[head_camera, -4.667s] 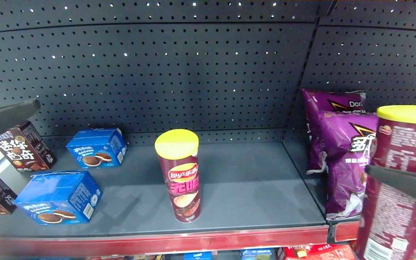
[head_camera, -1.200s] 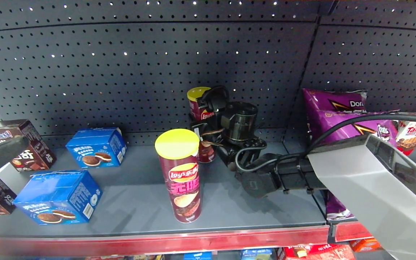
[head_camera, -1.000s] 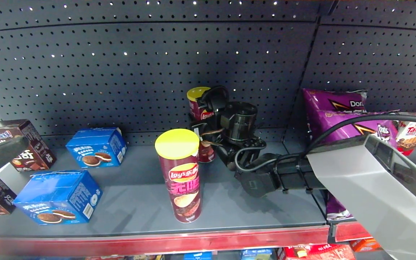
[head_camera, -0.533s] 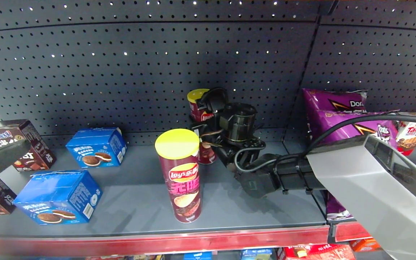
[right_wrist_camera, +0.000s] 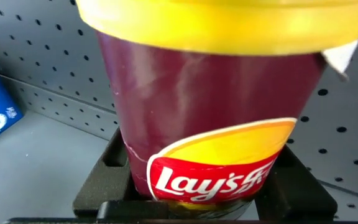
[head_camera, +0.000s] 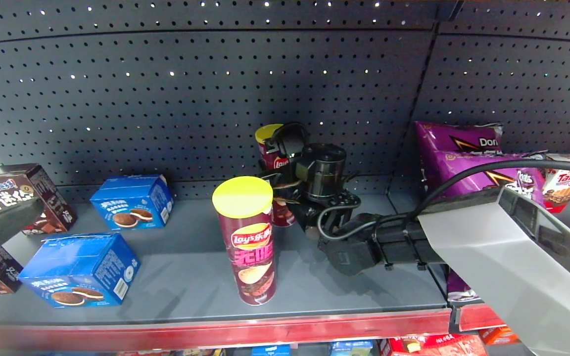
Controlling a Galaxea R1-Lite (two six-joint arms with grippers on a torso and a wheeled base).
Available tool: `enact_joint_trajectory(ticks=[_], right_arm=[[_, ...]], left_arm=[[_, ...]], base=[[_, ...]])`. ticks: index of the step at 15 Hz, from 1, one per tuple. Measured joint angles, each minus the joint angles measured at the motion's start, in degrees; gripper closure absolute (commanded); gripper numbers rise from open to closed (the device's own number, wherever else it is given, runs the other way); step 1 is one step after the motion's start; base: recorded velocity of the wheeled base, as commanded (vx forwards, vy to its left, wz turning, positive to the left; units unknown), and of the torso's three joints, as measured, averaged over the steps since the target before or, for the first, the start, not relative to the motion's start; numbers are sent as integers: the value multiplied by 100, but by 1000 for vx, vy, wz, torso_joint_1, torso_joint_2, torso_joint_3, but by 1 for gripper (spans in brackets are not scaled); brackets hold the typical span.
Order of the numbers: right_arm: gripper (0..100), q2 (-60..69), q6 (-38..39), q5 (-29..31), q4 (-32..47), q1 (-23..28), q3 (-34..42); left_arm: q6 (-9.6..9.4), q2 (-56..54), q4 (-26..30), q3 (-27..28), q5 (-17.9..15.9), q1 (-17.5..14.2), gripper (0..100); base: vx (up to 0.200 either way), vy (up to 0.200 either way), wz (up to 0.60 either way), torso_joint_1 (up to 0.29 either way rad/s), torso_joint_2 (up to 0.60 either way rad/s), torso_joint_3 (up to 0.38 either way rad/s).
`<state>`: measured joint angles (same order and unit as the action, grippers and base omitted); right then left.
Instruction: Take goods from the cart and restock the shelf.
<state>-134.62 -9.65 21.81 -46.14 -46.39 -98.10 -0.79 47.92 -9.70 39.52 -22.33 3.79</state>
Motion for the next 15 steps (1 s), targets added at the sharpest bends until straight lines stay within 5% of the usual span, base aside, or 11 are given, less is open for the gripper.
enact_joint_trajectory(ticks=[2, 3, 15], right_arm=[[100, -6, 0, 17, -17, -5, -13], [0, -11, -2, 20, -20, -2, -20], [0, 199, 0, 33, -50, -68, 321]], left_arm=[[0, -5, -6, -2, 0, -2, 0], [0, -5, -6, -5, 0, -2, 0], [0, -33, 10, -17, -9, 9, 0]], base=[[0, 0, 0, 0, 0, 0], [0, 0, 0, 0, 0, 0], [0, 0, 0, 0, 0, 0]])
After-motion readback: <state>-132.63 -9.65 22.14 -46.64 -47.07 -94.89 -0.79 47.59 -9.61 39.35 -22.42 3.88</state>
